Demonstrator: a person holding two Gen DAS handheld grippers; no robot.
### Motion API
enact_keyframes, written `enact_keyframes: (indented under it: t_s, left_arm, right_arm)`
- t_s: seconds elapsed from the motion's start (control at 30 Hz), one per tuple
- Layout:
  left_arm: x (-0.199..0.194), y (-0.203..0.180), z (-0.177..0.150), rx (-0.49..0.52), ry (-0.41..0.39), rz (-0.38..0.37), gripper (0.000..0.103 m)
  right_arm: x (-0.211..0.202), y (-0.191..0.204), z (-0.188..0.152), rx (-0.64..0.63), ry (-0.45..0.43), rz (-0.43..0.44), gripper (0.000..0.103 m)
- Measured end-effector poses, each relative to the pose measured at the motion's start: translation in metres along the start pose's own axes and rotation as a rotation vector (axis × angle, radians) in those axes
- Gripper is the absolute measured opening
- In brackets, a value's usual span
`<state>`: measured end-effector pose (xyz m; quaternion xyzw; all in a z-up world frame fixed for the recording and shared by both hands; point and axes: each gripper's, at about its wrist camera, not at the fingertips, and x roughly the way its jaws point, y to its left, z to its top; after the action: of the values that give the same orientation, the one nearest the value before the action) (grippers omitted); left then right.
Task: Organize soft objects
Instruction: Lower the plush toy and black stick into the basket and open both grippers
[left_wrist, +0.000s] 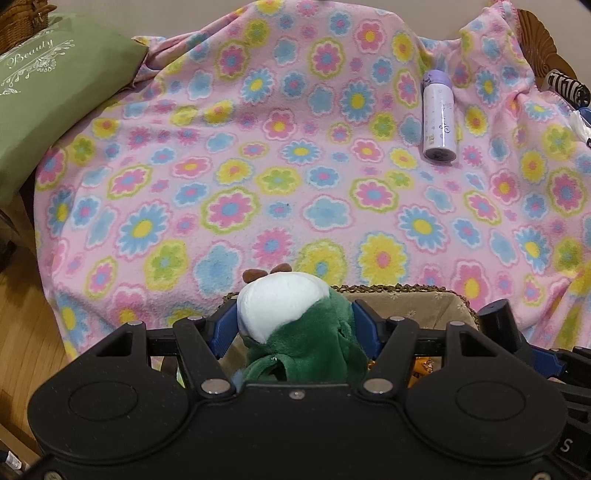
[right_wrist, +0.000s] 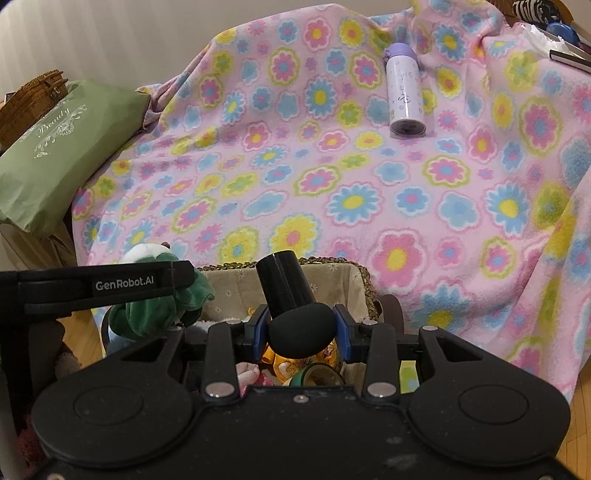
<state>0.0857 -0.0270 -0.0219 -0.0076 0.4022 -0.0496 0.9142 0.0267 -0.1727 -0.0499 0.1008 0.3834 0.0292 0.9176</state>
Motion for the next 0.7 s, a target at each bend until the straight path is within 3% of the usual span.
enact_keyframes:
  t_s: [0.17,0.33,0.7]
  left_arm:
    - [-0.001,-0.001,0.000,0.008,-0.008,-0.001,0.063]
    - [-0.005,-0.002,0.001,0.009,-0.024,0.004,0.073]
    - [-0.015,0.001,-0.004,0.007,-0.030,0.015,0.077]
  right_arm:
    - [0.000,0.000,0.000,0.002,0.000,-0.009,0.038]
    - [-0.002,-0.001,0.000,0.008,-0.006,-0.011,0.041]
    - [-0.006,-0.002,-0.003,-0.001,-0.008,-0.030,0.051]
